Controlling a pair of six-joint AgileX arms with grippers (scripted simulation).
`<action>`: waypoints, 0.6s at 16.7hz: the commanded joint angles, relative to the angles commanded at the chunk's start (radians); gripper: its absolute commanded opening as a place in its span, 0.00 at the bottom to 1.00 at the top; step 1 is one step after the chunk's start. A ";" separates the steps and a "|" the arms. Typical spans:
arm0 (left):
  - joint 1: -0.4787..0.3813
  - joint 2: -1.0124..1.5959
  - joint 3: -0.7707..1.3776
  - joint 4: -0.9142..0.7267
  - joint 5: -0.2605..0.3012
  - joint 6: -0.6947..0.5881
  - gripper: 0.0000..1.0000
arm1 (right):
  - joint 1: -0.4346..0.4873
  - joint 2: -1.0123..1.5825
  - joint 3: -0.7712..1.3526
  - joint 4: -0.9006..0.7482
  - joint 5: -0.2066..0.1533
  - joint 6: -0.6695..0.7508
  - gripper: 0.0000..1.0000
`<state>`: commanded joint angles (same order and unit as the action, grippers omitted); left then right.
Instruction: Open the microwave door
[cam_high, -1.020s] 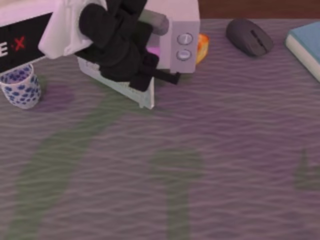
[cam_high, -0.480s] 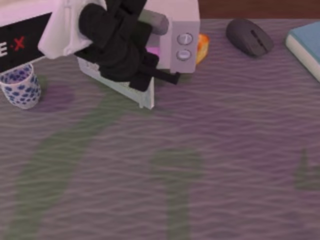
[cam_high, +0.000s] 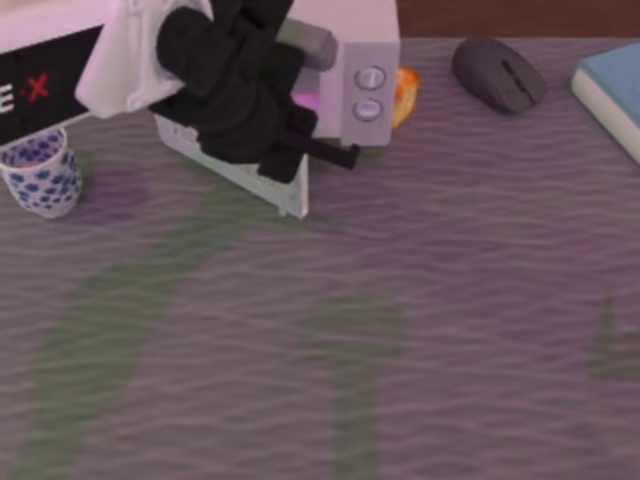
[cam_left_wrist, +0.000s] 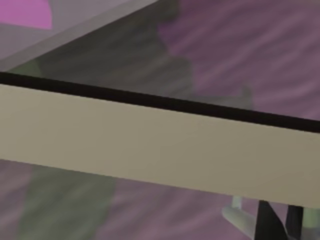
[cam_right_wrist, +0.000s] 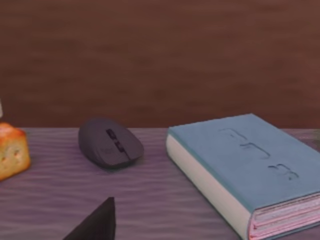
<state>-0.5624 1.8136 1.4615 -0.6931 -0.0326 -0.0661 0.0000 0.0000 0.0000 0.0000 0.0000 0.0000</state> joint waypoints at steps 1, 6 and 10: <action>0.004 -0.008 -0.004 0.003 0.005 0.011 0.00 | 0.000 0.000 0.000 0.000 0.000 0.000 1.00; 0.041 -0.054 -0.077 0.004 0.060 0.117 0.00 | 0.000 0.000 0.000 0.000 0.000 0.000 1.00; 0.050 -0.075 -0.086 0.014 0.075 0.143 0.00 | 0.000 0.000 0.000 0.000 0.000 0.000 1.00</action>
<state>-0.5122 1.7382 1.3759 -0.6790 0.0427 0.0767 0.0000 0.0000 0.0000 0.0000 0.0000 0.0000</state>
